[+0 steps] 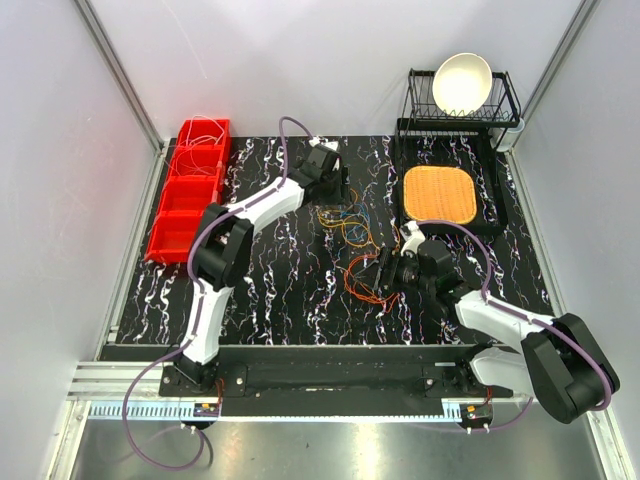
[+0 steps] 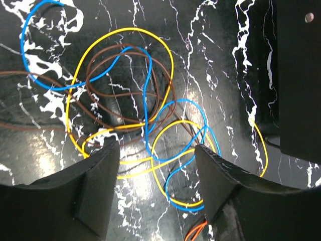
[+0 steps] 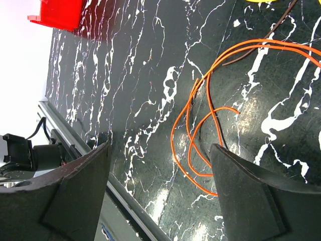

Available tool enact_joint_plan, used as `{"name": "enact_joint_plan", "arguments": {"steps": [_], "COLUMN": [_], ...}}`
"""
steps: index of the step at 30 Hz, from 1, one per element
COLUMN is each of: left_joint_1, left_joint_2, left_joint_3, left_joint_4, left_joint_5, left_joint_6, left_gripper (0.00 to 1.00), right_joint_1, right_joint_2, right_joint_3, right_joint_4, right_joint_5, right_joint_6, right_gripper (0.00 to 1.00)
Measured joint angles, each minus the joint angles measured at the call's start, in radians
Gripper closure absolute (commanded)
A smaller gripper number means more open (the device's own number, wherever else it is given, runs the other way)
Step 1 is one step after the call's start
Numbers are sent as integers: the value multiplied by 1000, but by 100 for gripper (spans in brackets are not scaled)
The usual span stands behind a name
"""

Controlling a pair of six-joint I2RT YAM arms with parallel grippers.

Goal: Untangle the cables

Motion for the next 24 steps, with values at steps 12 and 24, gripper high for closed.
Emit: {"name": "enact_joint_plan", "arguments": {"steps": [12,24], "left_joint_1": [0,0], "left_joint_2": [74,40], "left_joint_3": [71,248], "left_joint_4": [-42,-208], "left_joint_5": [11,12], "left_joint_6": [-51,-48], "left_gripper": [93,100], "right_joint_1": [0,0], "right_joint_2": [1,1], "right_joint_3": [0,0], "right_joint_4": [-3,-5], "right_joint_5": [0,0], "right_joint_6": [0,0], "right_gripper": [15,15]}}
